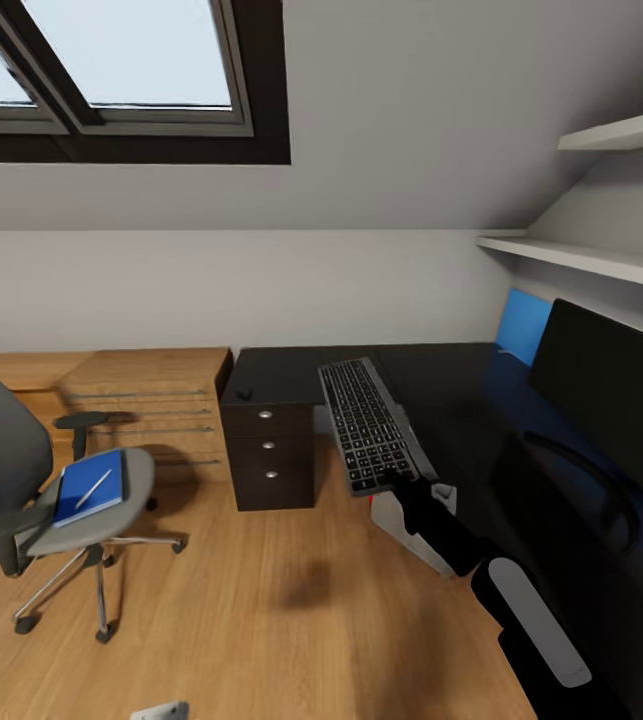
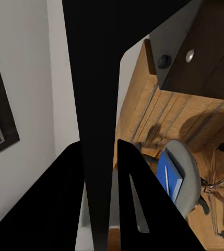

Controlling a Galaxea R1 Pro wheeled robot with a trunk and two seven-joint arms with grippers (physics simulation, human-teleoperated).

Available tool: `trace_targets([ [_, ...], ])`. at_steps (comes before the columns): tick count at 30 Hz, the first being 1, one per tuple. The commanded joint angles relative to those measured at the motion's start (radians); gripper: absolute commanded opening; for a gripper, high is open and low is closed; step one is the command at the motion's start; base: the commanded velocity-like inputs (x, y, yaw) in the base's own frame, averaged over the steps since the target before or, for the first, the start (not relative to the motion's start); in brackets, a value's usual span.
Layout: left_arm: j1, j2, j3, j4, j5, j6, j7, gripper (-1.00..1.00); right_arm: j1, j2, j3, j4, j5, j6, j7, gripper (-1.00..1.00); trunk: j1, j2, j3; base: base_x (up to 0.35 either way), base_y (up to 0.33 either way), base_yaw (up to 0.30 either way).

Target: In the bedroom, organize the workspace by keeping the computer under the desk, ensuring the monitor is on the desk, placing the keyboard on the desk next to the monitor, placing the mouse on the desk next to the keyboard, moving the folder from the swivel chair onto the desk next to the mouse, stacking the notebook on top of the folder with the pen on top of the notebook, and positioning the swivel chair next to the desk.

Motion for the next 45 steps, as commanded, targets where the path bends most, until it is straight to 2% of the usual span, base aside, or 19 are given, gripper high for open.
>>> trace_targets([
  [1, 0.000, -0.001, 0.003, -0.003, -0.004, 0.006, 0.001, 1.00, -0.001, -0.001, 0.001, 0.001, -0.010, -0.001, 0.000, -1.00, -0.001, -0.001, -0.001, -0.323, -0.145, 0.000],
  [3, 0.000, -0.001, 0.003, -0.002, -0.005, 0.006, 0.001, 1.00, -0.001, -0.001, -0.002, 0.018, -0.010, -0.002, 0.000, -1.00, -0.001, -0.001, -0.001, -0.301, -0.195, 0.000],
  [6, 0.000, -0.001, 0.004, -0.004, -0.005, 0.003, 0.001, 1.00, -0.001, 0.000, -0.039, 0.045, -0.010, -0.002, -0.001, -1.00, -0.001, -0.001, -0.001, -0.214, -0.159, 0.000],
  [7, 0.000, -0.001, 0.016, -0.005, -0.005, -0.004, 0.000, 1.00, -0.001, 0.001, -0.056, 0.058, -0.010, -0.002, -0.002, -1.00, -0.001, -0.001, -0.001, -0.046, -0.034, 0.000],
  [9, 0.000, -0.001, 0.031, -0.005, -0.005, -0.008, 0.000, 1.00, -0.001, 0.001, -0.061, 0.061, -0.010, 0.000, -0.003, -1.00, -0.001, -0.001, -0.001, -0.024, -0.018, 0.000],
  [14, 0.000, 0.002, 0.042, -0.005, -0.005, -0.011, 0.000, 1.00, -0.001, 0.001, -0.062, 0.063, -0.008, -0.002, -0.002, -1.00, -0.001, -0.001, -0.001, -0.039, -0.110, 0.000],
  [28, 0.000, 0.009, 0.046, -0.004, -0.005, -0.022, 0.001, 1.00, -0.001, 0.002, -0.062, 0.066, -0.009, 0.000, -0.005, -1.00, -0.001, -0.001, -0.001, -0.031, -0.332, 0.000],
  [35, 0.000, 0.012, 0.097, -0.004, -0.005, -0.035, 0.000, 1.00, -0.001, 0.003, -0.067, 0.149, -0.012, 0.001, -0.004, -1.00, -0.001, -0.001, -0.001, 0.053, -0.339, 0.000],
  [45, 0.000, 0.013, 0.101, -0.004, -0.005, -0.037, -0.001, 1.00, -0.001, 0.004, -0.068, 0.172, -0.012, -0.001, -0.004, -1.00, -0.001, -0.001, -0.001, 0.145, -0.306, 0.000],
])
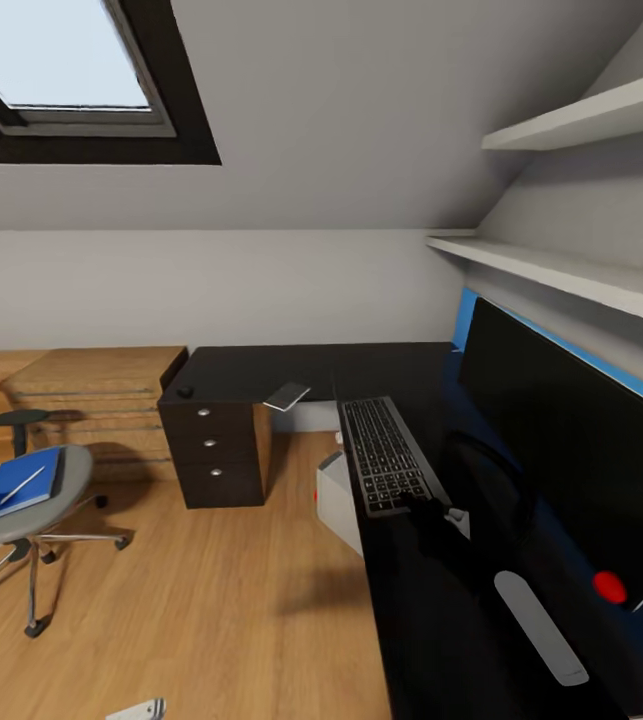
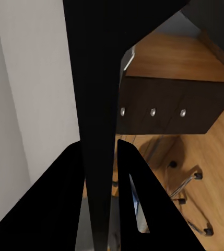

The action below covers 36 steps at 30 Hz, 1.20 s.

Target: In the bedroom, organize the workspace by keeping the computer under the desk, ensuring the monitor is on the desk, placing the keyboard on the desk next to the monitor, placing the mouse on the desk next to the keyboard, moving the folder from the swivel chair onto the desk next to the mouse, stacking the notebook on top of the folder with the pen on top of the notebook, and positioning the swivel chair next to the desk.

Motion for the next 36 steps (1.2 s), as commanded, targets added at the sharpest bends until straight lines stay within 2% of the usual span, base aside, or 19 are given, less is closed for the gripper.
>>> trace_targets([
  [1, 0.000, -0.001, 0.003, -0.003, -0.004, 0.006, 0.000, 1.00, -0.001, -0.001, 0.001, 0.000, -0.011, 0.000, 0.000, -1.00, 0.000, -0.001, -0.001, 0.060, -0.224, 0.000],
  [36, 0.000, -0.002, 0.005, -0.004, -0.003, 0.006, 0.001, 1.00, -0.011, 0.002, 0.004, 0.122, -0.010, -0.004, -0.001, -1.00, 0.000, -0.001, -0.001, 0.003, -0.027, 0.000],
])
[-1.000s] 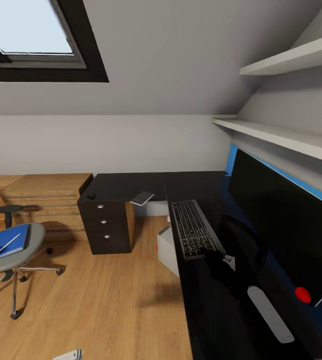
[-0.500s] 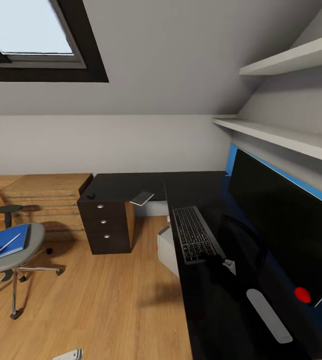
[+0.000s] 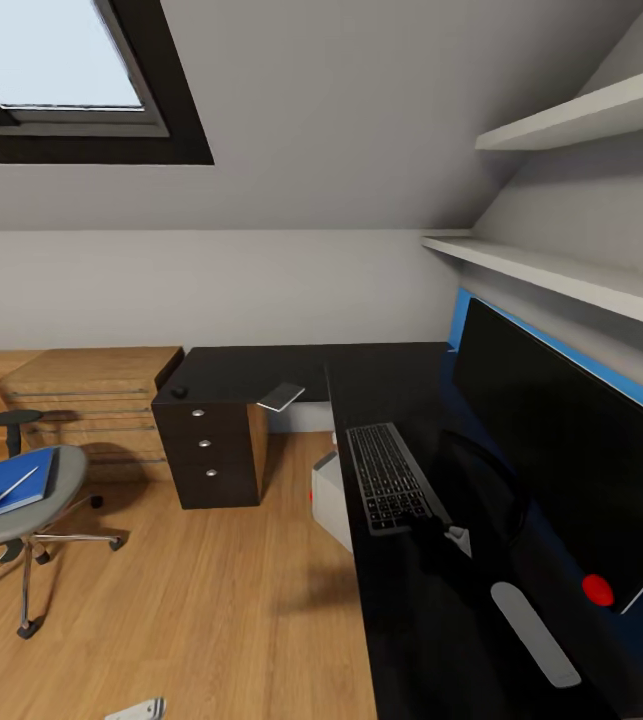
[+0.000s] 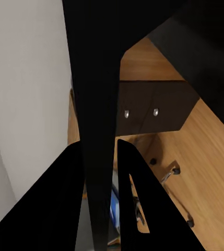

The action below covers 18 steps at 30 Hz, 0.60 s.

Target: In the bedroom, organize the workspace by keeping the computer under the desk, ensuring the monitor is on the desk, placing the keyboard on the desk next to the monitor, placing the mouse on the desk next to the keyboard, moving the folder from the swivel chair onto the desk next to the mouse, stacking the notebook on top of the folder with the pen on top of the notebook, and positioning the swivel chair next to the desk.

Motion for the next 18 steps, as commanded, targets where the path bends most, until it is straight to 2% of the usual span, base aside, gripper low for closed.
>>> trace_targets([
  [1, 0.000, -0.001, 0.003, -0.002, -0.003, 0.006, 0.000, 1.00, -0.002, -0.001, 0.001, -0.001, -0.009, 0.000, -0.001, -1.00, 0.000, -0.001, -0.001, 0.000, 0.000, 0.000],
  [5, 0.000, -0.003, 0.003, -0.001, -0.003, 0.006, 0.000, 1.00, -0.027, -0.001, 0.001, 0.004, -0.008, -0.017, -0.001, -1.00, 0.000, -0.001, -0.001, 0.000, 0.000, 0.000],
  [7, 0.000, -0.002, 0.003, -0.001, -0.003, 0.006, 0.000, 1.00, -0.070, 0.001, 0.003, 0.017, -0.007, -0.066, -0.002, -1.00, 0.000, -0.001, -0.001, 0.000, 0.000, 0.000],
  [13, 0.000, -0.002, 0.003, -0.001, -0.003, 0.006, 0.000, 1.00, -0.168, 0.009, 0.006, 0.050, -0.006, -0.083, -0.007, -1.00, 0.000, -0.001, -0.001, 0.000, 0.000, 0.000],
  [16, 0.000, -0.002, 0.003, -0.001, -0.003, 0.006, 0.000, 1.00, -0.244, 0.022, 0.008, 0.140, -0.006, -0.084, -0.008, -1.00, 0.000, -0.001, -0.001, 0.000, 0.000, 0.000],
  [18, 0.000, -0.002, 0.003, -0.001, -0.003, 0.006, 0.000, 1.00, -0.315, 0.032, 0.008, 0.264, -0.006, -0.083, -0.008, -1.00, 0.000, -0.001, -0.001, 0.000, 0.000, 0.000],
])
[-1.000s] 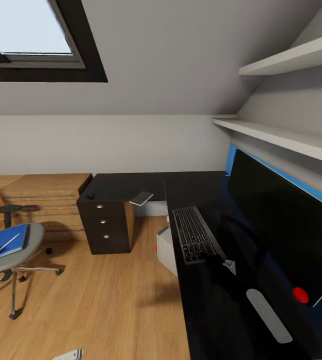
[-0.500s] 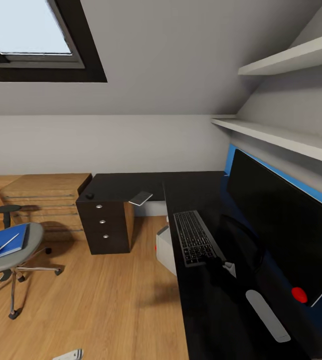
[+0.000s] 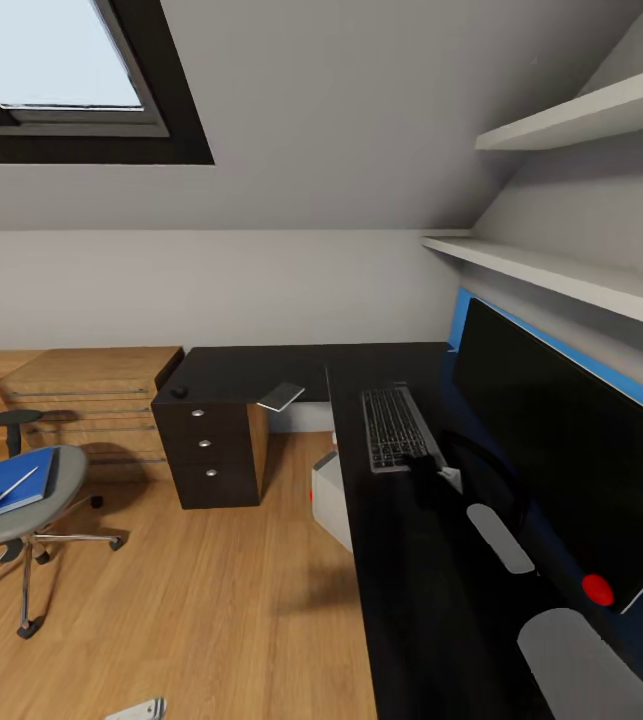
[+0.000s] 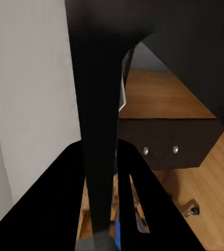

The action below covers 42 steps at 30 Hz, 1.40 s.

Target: In the bedroom, organize the workspace by keeping the computer under the desk, ensuring the monitor is on the desk, placing the keyboard on the desk next to the monitor, placing the mouse on the desk next to the keyboard, moving the folder from the swivel chair onto the desk next to the mouse, stacking the notebook on top of the folder with the pen on top of the notebook, and positioning the swivel chair next to the desk.

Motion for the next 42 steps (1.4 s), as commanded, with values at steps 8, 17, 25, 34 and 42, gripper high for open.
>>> trace_targets([
  [8, 0.000, -0.001, 0.003, -0.002, -0.005, 0.006, 0.000, 1.00, -0.131, 0.023, 0.004, 0.245, -0.014, 0.004, 0.006, -1.00, 0.000, -0.001, -0.001, 0.000, 0.000, 0.000],
  [17, 0.000, -0.001, 0.003, -0.002, -0.005, 0.006, 0.000, 1.00, -0.132, 0.025, 0.000, 0.250, -0.017, 0.003, 0.130, -1.00, 0.000, -0.001, -0.001, 0.000, 0.000, 0.000],
  [25, 0.000, -0.001, 0.003, -0.002, -0.005, 0.004, 0.000, 1.00, -0.129, 0.026, 0.002, 0.261, -0.016, 0.004, 0.192, -1.00, 0.000, -0.001, -0.001, 0.000, 0.000, 0.000],
  [34, 0.000, -0.002, 0.003, -0.002, -0.005, -0.055, 0.000, 1.00, -0.126, 0.027, 0.002, 0.287, -0.018, 0.006, 0.192, -1.00, 0.000, -0.001, -0.001, -0.162, 0.000, 0.000],
  [42, 0.000, -0.003, 0.003, -0.002, -0.005, -0.058, 0.000, 1.00, -0.126, 0.025, 0.002, 0.301, -0.016, 0.005, 0.191, -1.00, 0.000, -0.001, -0.001, -0.143, 0.000, 0.000],
])
